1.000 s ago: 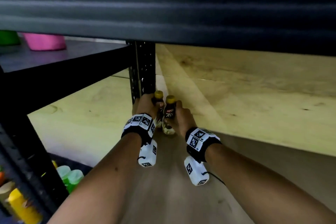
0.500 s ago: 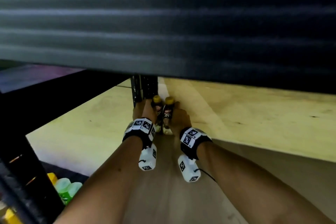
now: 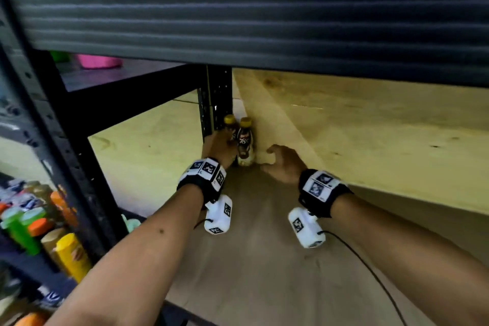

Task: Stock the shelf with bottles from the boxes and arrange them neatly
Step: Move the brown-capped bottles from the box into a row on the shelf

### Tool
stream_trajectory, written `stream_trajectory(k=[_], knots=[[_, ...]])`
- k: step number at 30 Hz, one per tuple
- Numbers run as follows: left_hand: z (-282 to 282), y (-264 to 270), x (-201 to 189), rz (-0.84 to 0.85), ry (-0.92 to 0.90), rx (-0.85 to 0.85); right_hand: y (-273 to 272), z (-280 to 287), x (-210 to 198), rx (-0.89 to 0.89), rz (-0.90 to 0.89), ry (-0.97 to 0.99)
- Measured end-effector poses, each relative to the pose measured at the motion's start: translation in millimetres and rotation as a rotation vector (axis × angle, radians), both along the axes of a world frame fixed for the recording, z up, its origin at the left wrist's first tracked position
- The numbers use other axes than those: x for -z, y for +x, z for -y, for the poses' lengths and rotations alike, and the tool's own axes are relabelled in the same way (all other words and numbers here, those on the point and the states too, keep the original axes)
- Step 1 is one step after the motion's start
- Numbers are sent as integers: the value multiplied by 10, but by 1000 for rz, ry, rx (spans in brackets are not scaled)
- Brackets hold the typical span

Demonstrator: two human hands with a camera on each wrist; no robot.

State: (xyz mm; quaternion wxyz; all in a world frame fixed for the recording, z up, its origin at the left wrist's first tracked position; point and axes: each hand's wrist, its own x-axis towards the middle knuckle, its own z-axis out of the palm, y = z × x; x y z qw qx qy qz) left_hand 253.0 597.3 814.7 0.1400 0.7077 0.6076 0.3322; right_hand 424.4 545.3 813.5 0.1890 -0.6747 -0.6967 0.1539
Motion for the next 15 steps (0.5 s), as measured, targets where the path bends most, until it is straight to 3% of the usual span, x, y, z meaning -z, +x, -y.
stream_trajectory(k=[8,15], knots=[[1203,836,88,-190,-150,316,1027,1426,-91,-25,264,-134],[2582,2059,410,-223,-267,527,2061,2829,124,-18,292,-184]])
